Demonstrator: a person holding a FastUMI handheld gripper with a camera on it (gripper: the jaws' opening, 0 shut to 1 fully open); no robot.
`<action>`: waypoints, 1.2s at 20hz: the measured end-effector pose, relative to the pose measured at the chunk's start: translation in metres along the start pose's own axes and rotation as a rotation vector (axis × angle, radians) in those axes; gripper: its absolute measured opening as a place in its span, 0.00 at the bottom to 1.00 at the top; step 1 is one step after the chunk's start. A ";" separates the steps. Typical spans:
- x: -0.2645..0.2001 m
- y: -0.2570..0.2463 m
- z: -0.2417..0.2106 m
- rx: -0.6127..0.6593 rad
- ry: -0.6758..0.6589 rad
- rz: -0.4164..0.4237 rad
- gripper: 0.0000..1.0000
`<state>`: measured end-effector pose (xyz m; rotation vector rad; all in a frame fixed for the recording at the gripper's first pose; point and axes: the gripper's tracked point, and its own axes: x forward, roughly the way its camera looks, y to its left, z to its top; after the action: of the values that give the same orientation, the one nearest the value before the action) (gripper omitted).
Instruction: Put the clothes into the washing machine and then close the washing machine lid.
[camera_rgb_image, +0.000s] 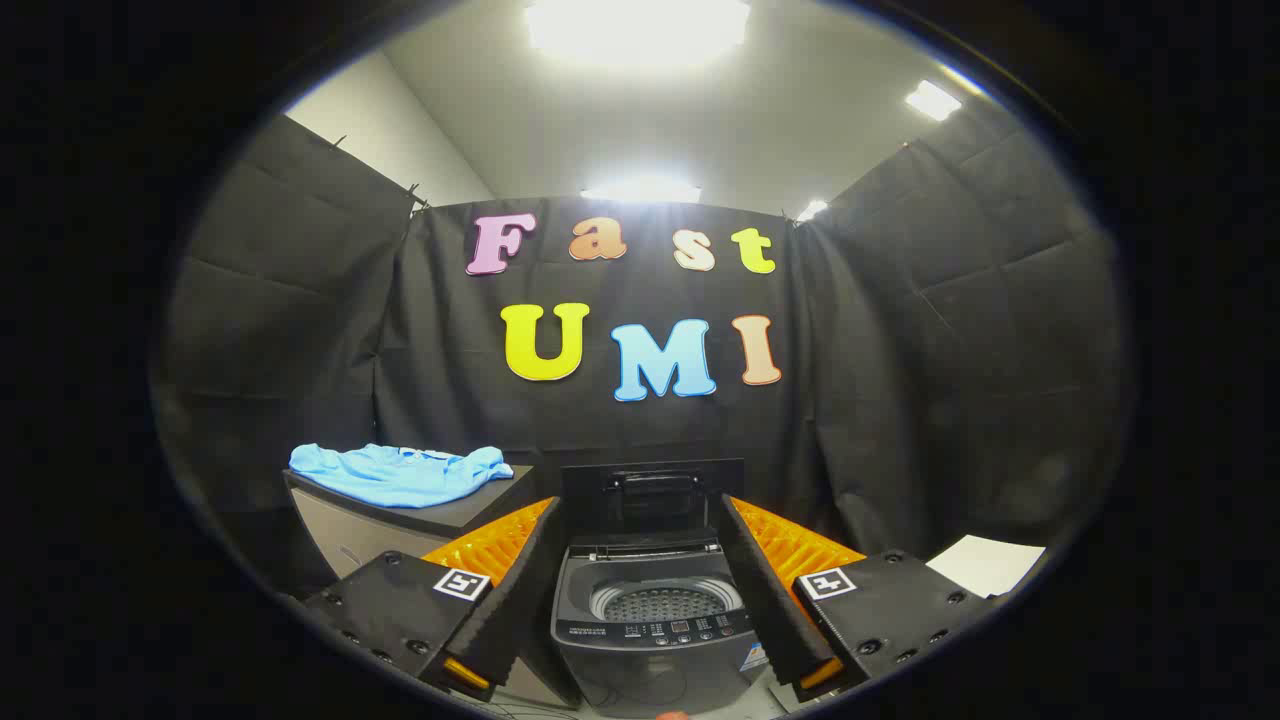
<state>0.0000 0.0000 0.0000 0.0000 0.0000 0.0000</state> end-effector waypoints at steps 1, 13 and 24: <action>0.001 0.000 0.000 0.001 0.000 0.002 0.96; -0.003 -0.008 -0.002 0.005 -0.001 -0.020 0.96; 0.001 -0.011 -0.003 0.005 0.006 -0.003 0.96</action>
<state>0.0011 -0.0113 -0.0034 0.0048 0.0061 -0.0035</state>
